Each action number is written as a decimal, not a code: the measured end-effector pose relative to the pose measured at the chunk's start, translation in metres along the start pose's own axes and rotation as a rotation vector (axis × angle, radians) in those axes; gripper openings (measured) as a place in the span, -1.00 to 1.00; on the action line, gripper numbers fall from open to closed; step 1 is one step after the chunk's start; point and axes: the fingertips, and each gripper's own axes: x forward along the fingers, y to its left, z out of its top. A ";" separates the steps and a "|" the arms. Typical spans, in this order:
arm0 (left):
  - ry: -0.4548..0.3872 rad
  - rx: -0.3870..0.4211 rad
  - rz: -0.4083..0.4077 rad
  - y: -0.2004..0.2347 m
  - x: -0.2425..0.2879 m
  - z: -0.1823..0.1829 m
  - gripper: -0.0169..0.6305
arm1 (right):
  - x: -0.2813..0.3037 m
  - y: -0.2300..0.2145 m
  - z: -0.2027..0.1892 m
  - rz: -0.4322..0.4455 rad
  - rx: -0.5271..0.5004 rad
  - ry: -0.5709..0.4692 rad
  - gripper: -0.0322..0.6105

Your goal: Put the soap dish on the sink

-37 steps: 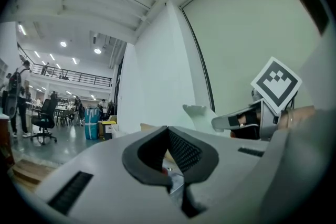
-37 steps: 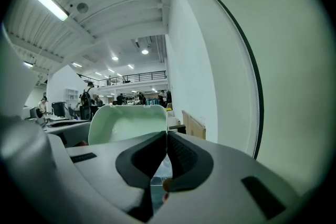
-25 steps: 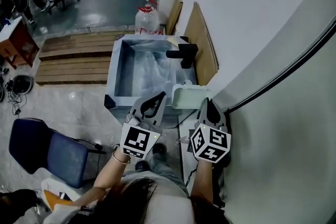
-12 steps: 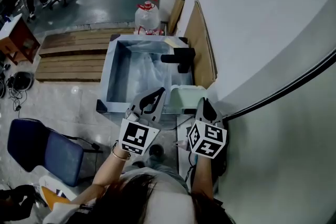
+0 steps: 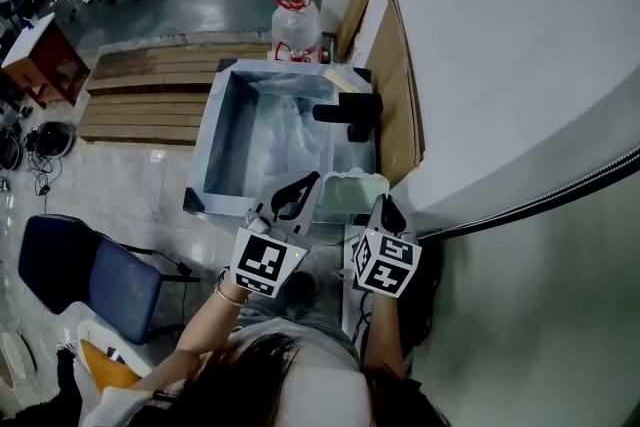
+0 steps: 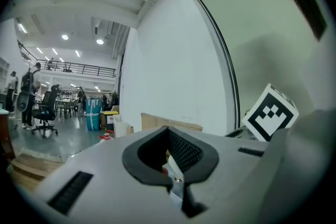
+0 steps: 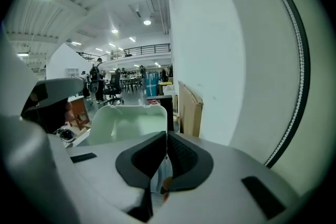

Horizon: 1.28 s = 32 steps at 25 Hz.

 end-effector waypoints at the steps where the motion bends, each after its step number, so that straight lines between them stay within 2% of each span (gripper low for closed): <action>1: 0.004 -0.005 -0.003 0.001 0.002 -0.002 -0.92 | 0.004 -0.001 -0.004 -0.004 0.000 0.012 -0.81; 14: 0.031 -0.027 -0.093 0.026 0.042 -0.017 -0.92 | 0.054 -0.009 -0.039 -0.086 -0.013 0.128 -0.81; 27: 0.076 -0.063 -0.167 0.028 0.068 -0.036 -0.92 | 0.081 -0.019 -0.082 -0.136 -0.018 0.292 -0.81; 32: 0.077 -0.053 -0.199 0.026 0.077 -0.043 -0.92 | 0.090 -0.024 -0.097 -0.147 -0.023 0.338 -0.81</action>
